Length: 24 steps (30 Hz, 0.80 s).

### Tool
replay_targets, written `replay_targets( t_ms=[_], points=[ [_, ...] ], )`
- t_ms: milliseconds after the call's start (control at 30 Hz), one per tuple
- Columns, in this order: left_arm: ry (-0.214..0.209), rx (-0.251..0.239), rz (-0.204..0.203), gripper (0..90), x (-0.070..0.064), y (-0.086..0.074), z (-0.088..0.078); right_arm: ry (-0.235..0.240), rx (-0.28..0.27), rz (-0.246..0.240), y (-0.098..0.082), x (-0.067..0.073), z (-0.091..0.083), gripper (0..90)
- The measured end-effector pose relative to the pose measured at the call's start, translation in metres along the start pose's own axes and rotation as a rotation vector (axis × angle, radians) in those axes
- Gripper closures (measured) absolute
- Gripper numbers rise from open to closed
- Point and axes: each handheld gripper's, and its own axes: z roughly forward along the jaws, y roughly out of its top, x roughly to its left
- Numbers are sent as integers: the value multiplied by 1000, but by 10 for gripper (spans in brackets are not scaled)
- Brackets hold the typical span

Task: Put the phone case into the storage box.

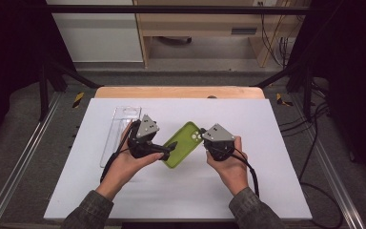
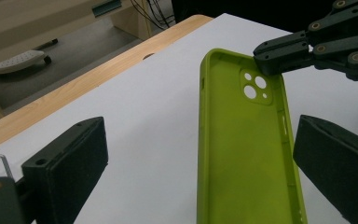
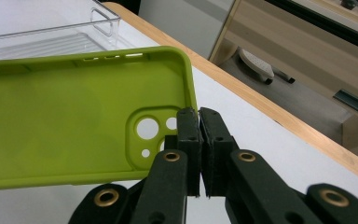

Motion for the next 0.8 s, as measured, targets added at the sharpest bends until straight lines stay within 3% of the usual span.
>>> replay_targets(
  t_ms=[800],
  points=[
    [-27,46,7,40,-1,4,10,4,-27,-19,-4,7,-4,876]
  ],
)
